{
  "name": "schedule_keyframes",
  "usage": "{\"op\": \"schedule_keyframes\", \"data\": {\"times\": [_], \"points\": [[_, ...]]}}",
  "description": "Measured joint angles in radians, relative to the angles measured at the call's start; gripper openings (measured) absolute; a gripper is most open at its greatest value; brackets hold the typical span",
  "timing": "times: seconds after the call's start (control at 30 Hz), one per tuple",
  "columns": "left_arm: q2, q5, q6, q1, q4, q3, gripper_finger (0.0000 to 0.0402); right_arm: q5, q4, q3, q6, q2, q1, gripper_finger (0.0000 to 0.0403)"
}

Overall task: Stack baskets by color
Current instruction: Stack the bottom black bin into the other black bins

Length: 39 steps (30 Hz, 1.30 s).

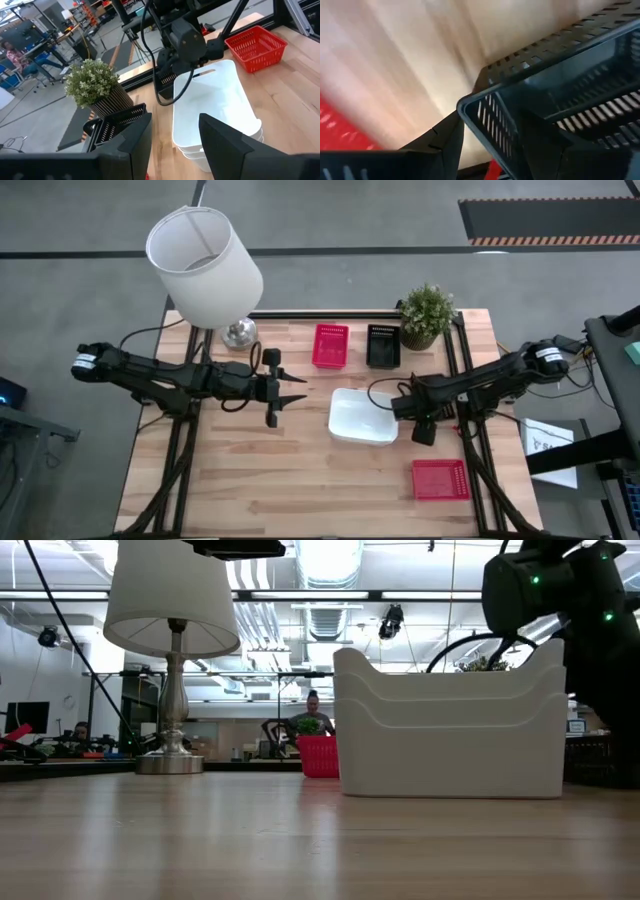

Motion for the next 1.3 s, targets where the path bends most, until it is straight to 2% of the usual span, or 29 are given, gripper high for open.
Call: {"op": "schedule_keyframes", "data": {"times": [0.1,0.2,0.5,0.77,1.03,1.3], "points": [[0.0,0.0,0.0,0.0,0.0,0.0,0.0147,0.025,0.003,0.0,0.0,0.02,0.0,0.0165],[0.0,0.0,0.0,0.0,-0.001,0.0,0.0147,0.025,0.014,0.0,-0.001,0.039,0.0,0.014],[0.0,0.0,0.0,0.0,-0.001,0.0,0.0147,0.021,0.013,0.0,0.0,0.039,-0.001,0.0016],[0.0,0.0,0.0,0.0,-0.001,0.0,0.0147,0.03,-0.068,0.053,0.015,-0.008,-0.001,0.0009],[0.0,0.0,-0.001,0.0,-0.002,0.0,0.0147,0.181,-0.245,0.22,0.021,-0.02,-0.006,0.0009],[0.001,0.001,-0.023,0.0,-0.008,-0.001,0.0147,0.332,-0.3,0.411,-0.036,-0.013,-0.023,0.0009]]}}
